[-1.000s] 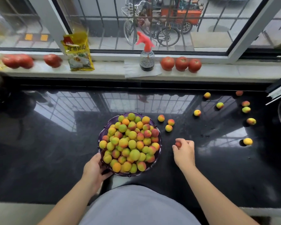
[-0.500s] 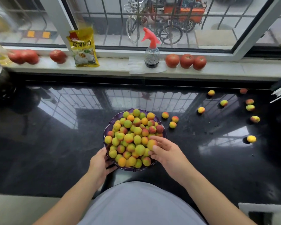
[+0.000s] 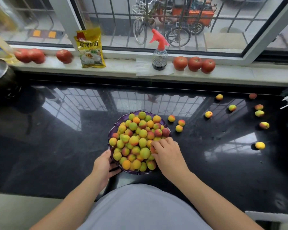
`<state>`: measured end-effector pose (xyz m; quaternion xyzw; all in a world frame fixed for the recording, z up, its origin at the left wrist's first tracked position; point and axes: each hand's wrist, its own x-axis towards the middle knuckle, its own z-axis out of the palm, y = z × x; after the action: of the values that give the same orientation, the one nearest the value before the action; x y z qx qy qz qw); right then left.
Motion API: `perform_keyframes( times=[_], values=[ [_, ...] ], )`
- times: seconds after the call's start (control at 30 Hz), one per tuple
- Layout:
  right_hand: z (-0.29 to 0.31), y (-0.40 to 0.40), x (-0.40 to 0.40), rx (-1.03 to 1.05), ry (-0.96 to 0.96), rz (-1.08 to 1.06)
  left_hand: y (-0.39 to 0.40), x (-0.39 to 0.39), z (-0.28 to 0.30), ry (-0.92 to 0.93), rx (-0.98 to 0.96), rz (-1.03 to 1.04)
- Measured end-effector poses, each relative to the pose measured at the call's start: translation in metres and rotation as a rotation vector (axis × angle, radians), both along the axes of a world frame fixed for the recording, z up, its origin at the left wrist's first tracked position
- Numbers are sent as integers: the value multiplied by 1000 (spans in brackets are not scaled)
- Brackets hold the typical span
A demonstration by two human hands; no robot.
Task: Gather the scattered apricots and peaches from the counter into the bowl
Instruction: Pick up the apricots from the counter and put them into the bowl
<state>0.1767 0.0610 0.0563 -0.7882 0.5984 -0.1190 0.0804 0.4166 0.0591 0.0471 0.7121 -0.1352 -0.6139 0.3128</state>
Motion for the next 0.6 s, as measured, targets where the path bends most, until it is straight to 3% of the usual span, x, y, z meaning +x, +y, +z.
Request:
perform_keyframes(
  times=[0.13,0.23,0.3,0.43,0.6],
  values=[
    [2,-1,-11,90,-187,-50,0,-1,0,-8,7,3],
    [5,0,-34,107,-561,-353,0,-2,0,-6,8,16],
    [-3,4,-57,165,-696,-596,-1,-3,-2,-4,11,29],
    [-30,8,-94,412,-458,-777,-2,-5,-6,-1,10,53],
    [-42,-41,-86,440,-353,-653,-4,-5,-8,14,18,53]
  ],
)
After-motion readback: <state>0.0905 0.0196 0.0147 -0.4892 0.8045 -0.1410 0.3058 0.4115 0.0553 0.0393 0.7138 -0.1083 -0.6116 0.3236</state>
